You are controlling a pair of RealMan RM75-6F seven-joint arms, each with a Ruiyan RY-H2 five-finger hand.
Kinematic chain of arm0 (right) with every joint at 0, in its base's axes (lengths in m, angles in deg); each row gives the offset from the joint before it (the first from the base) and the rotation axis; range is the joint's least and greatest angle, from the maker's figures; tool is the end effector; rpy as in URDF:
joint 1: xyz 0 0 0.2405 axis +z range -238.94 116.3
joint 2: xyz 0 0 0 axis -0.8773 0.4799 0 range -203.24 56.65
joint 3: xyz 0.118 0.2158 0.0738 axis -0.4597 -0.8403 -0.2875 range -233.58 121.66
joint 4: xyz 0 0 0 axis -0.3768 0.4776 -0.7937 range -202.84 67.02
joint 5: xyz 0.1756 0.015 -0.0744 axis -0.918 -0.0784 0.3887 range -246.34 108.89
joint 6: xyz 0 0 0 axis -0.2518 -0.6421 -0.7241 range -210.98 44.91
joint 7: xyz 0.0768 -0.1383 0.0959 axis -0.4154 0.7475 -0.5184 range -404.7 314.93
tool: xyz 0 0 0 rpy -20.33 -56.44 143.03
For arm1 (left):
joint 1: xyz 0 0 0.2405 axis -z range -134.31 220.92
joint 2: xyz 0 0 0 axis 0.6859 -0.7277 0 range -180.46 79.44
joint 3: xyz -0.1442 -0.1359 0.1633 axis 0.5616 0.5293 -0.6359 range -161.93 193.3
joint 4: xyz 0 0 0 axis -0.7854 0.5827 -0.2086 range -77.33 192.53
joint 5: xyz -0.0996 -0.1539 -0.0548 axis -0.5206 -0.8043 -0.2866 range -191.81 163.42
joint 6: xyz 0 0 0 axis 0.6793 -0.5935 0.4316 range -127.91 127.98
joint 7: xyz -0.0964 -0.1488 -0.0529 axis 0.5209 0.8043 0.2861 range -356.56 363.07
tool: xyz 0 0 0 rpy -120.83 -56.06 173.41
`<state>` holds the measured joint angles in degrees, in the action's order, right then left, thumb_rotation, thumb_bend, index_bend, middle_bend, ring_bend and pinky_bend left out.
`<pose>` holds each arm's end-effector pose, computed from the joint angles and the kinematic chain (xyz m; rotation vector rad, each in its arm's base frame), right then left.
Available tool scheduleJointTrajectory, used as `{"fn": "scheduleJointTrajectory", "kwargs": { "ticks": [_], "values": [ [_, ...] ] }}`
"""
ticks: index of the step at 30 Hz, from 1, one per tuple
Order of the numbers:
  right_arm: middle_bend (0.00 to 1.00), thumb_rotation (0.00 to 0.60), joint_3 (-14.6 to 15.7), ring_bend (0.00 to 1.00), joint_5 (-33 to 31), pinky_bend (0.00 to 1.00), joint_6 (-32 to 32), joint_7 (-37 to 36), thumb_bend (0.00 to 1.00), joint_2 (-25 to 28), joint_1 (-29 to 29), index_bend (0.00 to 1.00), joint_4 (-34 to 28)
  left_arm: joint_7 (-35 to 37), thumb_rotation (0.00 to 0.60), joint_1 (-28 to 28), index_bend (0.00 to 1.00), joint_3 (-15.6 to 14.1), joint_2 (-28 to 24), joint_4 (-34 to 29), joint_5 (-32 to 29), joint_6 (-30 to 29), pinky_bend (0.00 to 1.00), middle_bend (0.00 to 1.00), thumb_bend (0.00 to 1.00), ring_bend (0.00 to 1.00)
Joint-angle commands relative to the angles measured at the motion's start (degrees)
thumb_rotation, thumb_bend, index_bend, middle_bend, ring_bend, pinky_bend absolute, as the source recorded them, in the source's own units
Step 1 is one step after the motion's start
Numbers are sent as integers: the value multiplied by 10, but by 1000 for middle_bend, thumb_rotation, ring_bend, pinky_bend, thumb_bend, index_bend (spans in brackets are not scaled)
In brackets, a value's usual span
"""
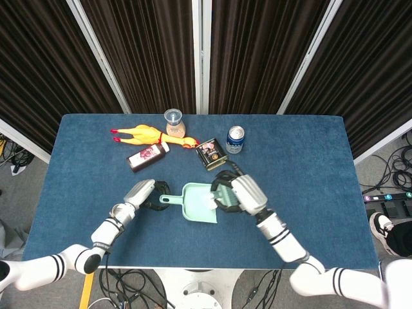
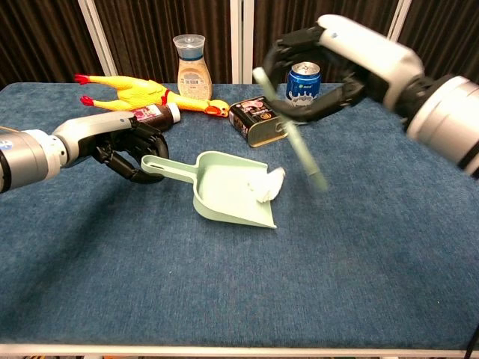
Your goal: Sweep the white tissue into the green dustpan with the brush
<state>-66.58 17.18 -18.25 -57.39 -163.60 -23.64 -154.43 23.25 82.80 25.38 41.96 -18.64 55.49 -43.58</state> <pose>-0.0942 -0.3425 0.0055 1.7894 -1.1998 1.5301 -0.1737 0.3627 -0.0563 -1.6954 -1.6722 -1.0841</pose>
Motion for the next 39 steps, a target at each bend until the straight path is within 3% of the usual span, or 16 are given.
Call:
{"fn": "scheduleJointTrajectory", "kwargs": {
  "ticks": [1, 7, 13, 25, 39],
  "values": [
    [564, 600, 5, 267, -37, 7, -42, 59, 562, 63, -7, 753, -6, -3, 600, 0, 558, -2, 0, 2, 2, 0, 330, 494, 311, 404],
    [564, 600, 11, 267, -80, 7, -72, 66, 562, 81, -13, 753, 3, -8, 600, 5, 553, -5, 2, 5, 3, 11, 306, 480, 311, 379],
    [564, 600, 7, 271, -69, 3, -69, -6, 562, 26, -7, 761, 31, -10, 600, 12, 554, 0, 7, 3, 2, 15, 306, 481, 310, 379],
    [564, 600, -20, 270, -64, 0, -78, -21, 566, -81, 41, 762, 69, -39, 600, 36, 554, 15, 28, 2, -10, 20, 306, 484, 311, 379],
    [564, 600, -27, 270, -45, 0, -56, -22, 566, -120, 60, 763, 62, -43, 600, 40, 544, 21, 39, 7, -31, 25, 306, 484, 310, 380]
  ]
}}
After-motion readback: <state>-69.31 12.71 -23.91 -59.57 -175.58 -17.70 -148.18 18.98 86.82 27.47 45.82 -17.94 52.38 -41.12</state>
